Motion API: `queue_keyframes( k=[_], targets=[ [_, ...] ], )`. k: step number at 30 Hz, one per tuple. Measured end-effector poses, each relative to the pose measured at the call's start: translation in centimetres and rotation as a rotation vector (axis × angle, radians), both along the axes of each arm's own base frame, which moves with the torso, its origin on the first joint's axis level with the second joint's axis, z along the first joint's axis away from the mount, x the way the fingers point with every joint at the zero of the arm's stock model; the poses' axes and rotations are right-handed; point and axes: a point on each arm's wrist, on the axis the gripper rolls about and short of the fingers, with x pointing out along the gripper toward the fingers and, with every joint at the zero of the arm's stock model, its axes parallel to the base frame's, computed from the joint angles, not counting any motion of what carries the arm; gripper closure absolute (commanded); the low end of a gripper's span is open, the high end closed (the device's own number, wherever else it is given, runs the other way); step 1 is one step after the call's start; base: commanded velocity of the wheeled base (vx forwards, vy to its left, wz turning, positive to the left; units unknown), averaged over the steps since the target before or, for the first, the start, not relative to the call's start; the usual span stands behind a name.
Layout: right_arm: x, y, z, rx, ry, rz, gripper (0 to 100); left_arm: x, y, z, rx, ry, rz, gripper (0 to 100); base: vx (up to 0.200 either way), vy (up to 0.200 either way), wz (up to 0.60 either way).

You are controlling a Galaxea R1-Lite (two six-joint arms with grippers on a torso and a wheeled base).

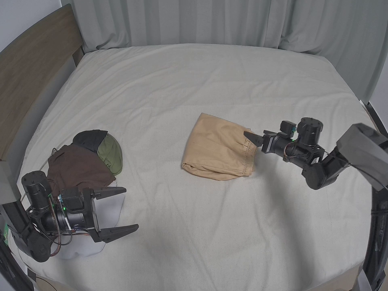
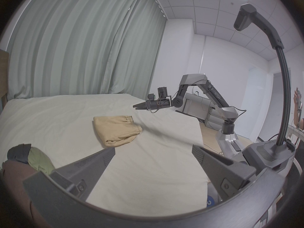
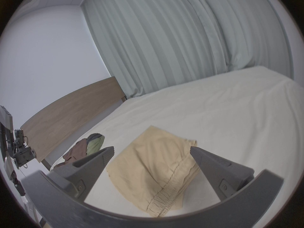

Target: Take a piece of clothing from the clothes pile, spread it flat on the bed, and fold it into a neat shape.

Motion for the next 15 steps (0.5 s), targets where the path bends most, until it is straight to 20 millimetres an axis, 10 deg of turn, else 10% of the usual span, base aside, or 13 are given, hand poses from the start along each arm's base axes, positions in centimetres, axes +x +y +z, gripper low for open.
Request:
queue_keyframes(
  k=[15],
  targets=[
    [-14.6, -4.2, 11.5, -0.025, -0.277, -0.008, 0, -2.1, -1.3, 1.9, -0.009, -0.049, -0.074, 0, 0.0, 0.0, 0.0]
  ],
)
